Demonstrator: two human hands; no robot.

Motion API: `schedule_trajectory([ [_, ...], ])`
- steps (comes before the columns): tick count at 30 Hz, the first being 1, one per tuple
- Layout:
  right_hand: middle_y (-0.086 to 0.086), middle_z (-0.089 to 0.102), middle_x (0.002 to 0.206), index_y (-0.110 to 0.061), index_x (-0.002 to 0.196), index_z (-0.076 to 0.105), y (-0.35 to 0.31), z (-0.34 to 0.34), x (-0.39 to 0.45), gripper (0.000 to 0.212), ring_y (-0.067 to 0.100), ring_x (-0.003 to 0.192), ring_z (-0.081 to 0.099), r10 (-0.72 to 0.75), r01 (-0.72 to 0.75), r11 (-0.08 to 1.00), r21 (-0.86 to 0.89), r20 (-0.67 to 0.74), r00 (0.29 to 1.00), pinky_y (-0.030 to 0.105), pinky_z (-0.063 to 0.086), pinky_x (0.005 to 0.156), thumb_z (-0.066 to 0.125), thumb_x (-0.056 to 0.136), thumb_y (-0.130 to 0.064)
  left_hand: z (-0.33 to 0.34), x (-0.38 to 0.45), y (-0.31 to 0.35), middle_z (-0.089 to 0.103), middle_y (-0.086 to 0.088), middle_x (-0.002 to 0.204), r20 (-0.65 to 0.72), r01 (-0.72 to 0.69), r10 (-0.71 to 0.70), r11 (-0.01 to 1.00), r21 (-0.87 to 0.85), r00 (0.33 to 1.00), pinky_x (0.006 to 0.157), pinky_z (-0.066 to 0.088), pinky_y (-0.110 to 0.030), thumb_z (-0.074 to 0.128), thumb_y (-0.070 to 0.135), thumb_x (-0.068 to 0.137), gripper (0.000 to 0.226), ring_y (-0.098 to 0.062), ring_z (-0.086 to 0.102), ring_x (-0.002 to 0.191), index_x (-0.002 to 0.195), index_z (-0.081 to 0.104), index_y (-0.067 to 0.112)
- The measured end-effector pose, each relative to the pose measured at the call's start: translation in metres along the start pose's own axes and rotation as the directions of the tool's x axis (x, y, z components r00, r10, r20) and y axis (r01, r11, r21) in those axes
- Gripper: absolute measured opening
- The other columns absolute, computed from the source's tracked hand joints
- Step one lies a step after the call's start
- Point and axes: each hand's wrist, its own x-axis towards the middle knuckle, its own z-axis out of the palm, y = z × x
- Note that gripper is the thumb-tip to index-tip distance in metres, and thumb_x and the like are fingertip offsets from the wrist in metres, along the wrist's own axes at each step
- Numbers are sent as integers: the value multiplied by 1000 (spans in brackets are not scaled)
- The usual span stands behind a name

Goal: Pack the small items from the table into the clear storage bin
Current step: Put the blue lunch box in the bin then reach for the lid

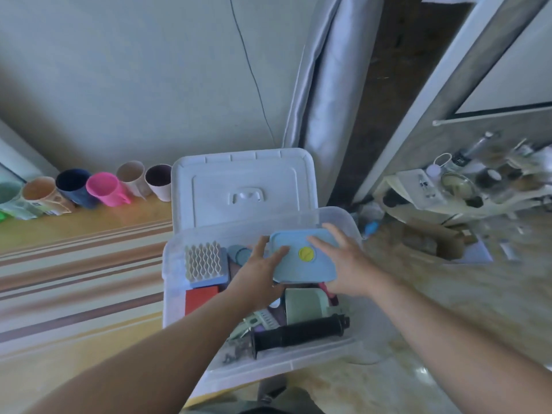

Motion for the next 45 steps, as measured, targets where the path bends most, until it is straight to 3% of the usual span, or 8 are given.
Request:
schedule_trajectory([
  [6,-12,-1,175,-42,161,39,6,19,15,85,34,155,29,28,-28,999,33,0,1000,39,41,119,67,91,-2,23,11,5,-3,-2,171,45,151,-149,987,-60,988,115,42,-41,57,72,88,88,-31,46,140,162,20,42],
  [11,5,14,174,-37,165,27,-4,30,1,62,48,151,25,22,-36,984,-174,-85,996,50,50,107,47,106,-35,21,30,17,12,-9,171,-82,137,-147,984,-112,986,109,44,-38,56,48,102,55,-31,54,133,154,46,32],
  [18,3,6,177,-27,169,11,-7,41,-6,91,40,163,-1,41,-51,988,-149,-65,997,55,16,131,58,95,-55,18,29,8,18,-8,164,-167,60,-63,998,-19,984,105,49,-43,64,55,93,51,-29,51,128,140,56,36],
  [27,-11,-36,166,-27,167,-19,1,47,-3,107,26,159,-29,40,-22,988,-153,115,993,55,-6,131,15,88,-90,24,33,11,-13,-5,173,127,-152,99,838,525,987,127,-8,-52,6,74,92,86,-29,-28,154,164,-10,28],
  [31,-8,-12,177,-21,170,5,-13,19,-3,101,17,163,-15,-55,54,998,15,51,997,44,4,133,33,92,-79,1,31,14,8,-4,173,111,-197,169,920,338,979,129,6,-47,33,66,99,79,-25,-4,159,165,13,28],
  [34,-12,28,172,-21,165,36,-21,-23,10,74,-8,156,13,-118,157,963,220,-179,977,11,16,123,60,101,-48,-39,27,-2,65,-3,139,-252,-252,269,963,98,930,109,47,-43,67,37,94,50,-23,55,132,141,63,20],
  [38,6,62,147,-9,144,63,-14,-83,76,49,22,137,56,-31,127,971,204,-416,909,34,43,115,68,96,-18,-114,42,-73,66,-2,129,-518,96,-108,994,-51,848,95,46,-32,73,22,92,30,-22,63,108,123,73,22],
  [45,13,54,147,-13,146,47,3,-88,213,57,35,128,55,406,-408,861,302,72,911,42,49,94,62,94,-28,-146,93,-189,41,-18,154,-136,599,-675,715,-360,725,100,40,-47,70,24,92,77,-35,46,128,159,31,22],
])
